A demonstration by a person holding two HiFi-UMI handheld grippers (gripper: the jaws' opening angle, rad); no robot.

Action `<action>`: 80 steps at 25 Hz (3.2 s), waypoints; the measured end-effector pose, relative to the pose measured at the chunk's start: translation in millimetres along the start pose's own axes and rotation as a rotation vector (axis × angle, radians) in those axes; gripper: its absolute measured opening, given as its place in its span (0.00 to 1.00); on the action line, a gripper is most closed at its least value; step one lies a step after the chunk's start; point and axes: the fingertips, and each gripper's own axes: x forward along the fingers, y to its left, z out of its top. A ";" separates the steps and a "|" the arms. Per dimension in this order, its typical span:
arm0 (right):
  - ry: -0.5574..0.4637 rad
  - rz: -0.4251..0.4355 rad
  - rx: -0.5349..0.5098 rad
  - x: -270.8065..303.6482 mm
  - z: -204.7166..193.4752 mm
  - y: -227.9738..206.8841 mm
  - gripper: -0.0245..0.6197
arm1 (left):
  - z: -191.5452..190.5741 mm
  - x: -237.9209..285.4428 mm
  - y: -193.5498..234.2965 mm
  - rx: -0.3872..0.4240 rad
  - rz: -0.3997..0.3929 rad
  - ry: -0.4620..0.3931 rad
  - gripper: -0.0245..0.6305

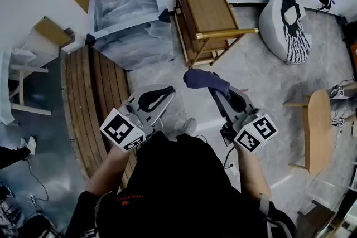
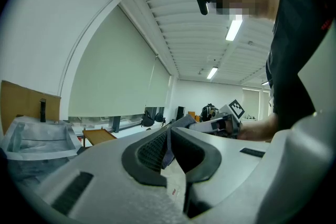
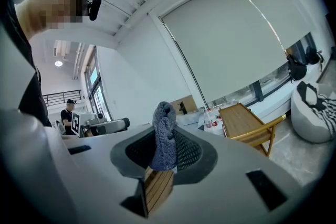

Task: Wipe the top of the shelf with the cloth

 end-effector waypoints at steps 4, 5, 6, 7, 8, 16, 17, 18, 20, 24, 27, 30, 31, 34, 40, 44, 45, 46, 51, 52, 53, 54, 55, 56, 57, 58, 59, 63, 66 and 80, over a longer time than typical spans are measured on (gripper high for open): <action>0.007 0.013 -0.001 -9.7 1.6 -15.0 0.15 | -1.3 16.6 -5.4 0.005 0.015 -0.002 0.09; 0.009 0.016 -0.004 -11.4 2.7 -18.5 0.15 | -1.7 20.4 -6.2 0.005 0.017 0.000 0.09; 0.010 0.018 -0.007 -12.9 3.8 -22.1 0.15 | -2.2 24.2 -6.8 0.006 0.019 0.001 0.09; 0.010 0.019 -0.008 -14.3 4.8 -25.4 0.15 | -2.6 27.8 -7.3 0.006 0.020 0.002 0.09; 0.010 0.020 -0.008 -15.5 5.6 -28.3 0.15 | -3.1 31.2 -7.7 0.005 0.019 0.004 0.09; 0.031 0.021 0.006 -11.4 7.0 -51.1 0.15 | -7.2 53.1 5.1 -0.007 0.027 0.017 0.09; 0.034 0.020 0.008 -8.5 7.4 -54.1 0.15 | -8.4 55.1 9.7 -0.012 0.029 0.017 0.09; 0.038 0.019 0.010 -5.2 7.8 -57.5 0.15 | -9.6 57.4 14.9 -0.017 0.031 0.017 0.09; 0.047 0.014 0.012 2.3 8.3 -65.9 0.15 | -12.2 63.8 26.2 -0.027 0.032 0.017 0.09; 0.069 0.000 0.017 19.2 8.0 -86.8 0.15 | -19.6 82.0 49.0 -0.048 0.021 0.020 0.09; 0.073 -0.016 0.024 35.5 12.0 -106.2 0.15 | -21.1 100.0 71.0 -0.052 0.004 0.022 0.09; 0.074 -0.031 0.034 52.5 19.2 -126.7 0.15 | -18.4 118.8 94.8 -0.049 -0.010 0.028 0.09; 0.076 -0.035 0.036 58.9 21.9 -133.5 0.15 | -17.5 125.0 103.1 -0.047 -0.015 0.032 0.09; 0.088 -0.039 0.041 80.5 28.0 -151.7 0.15 | -16.3 140.2 129.3 -0.052 -0.020 0.043 0.09; 0.120 -0.038 0.061 120.3 31.8 -180.2 0.15 | -21.9 162.6 173.6 -0.080 -0.020 0.065 0.09; 0.141 -0.045 0.061 142.9 36.2 -196.7 0.15 | -24.2 174.5 202.1 -0.098 -0.017 0.071 0.09; 0.147 -0.048 0.058 149.0 37.4 -201.3 0.15 | -24.9 177.4 208.9 -0.102 -0.017 0.073 0.09; 0.153 -0.051 0.057 155.1 38.4 -205.9 0.15 | -25.5 180.2 215.4 -0.104 -0.019 0.076 0.09; 0.172 -0.059 0.091 187.9 37.6 -229.8 0.15 | -28.3 192.7 248.2 -0.118 -0.031 0.094 0.09; 0.178 -0.060 0.095 195.0 36.2 -234.2 0.15 | -29.3 195.0 255.5 -0.121 -0.033 0.098 0.09; 0.186 -0.061 0.097 202.0 34.9 -238.2 0.15 | -30.6 197.5 262.9 -0.125 -0.035 0.102 0.09; 0.193 -0.061 0.097 208.7 34.0 -241.9 0.15 | -31.8 200.4 270.4 -0.128 -0.037 0.105 0.09; 0.201 -0.060 0.095 214.8 33.6 -245.5 0.15 | -32.8 203.7 277.6 -0.132 -0.040 0.108 0.09; 0.209 -0.060 0.091 220.5 33.6 -249.0 0.15 | -33.5 207.4 284.5 -0.136 -0.043 0.110 0.09; 0.216 -0.058 0.088 225.9 34.2 -252.5 0.15 | -34.0 211.0 291.1 -0.139 -0.047 0.110 0.09; 0.222 -0.057 0.083 230.8 35.1 -255.6 0.15 | -34.5 214.4 297.0 -0.141 -0.050 0.111 0.09; 0.227 -0.055 0.078 235.2 36.3 -258.3 0.15 | -34.8 217.3 302.1 -0.142 -0.053 0.111 0.09; 0.242 -0.048 0.060 249.9 41.6 -268.5 0.15 | -37.1 225.6 318.8 -0.147 -0.053 0.115 0.08; 0.257 -0.040 0.045 260.4 43.5 -277.2 0.15 | -41.8 230.9 330.2 -0.156 -0.045 0.126 0.08; 0.506 0.151 -0.134 276.3 -8.1 -300.6 0.15 | -69.2 264.2 353.6 -0.204 0.133 0.171 0.08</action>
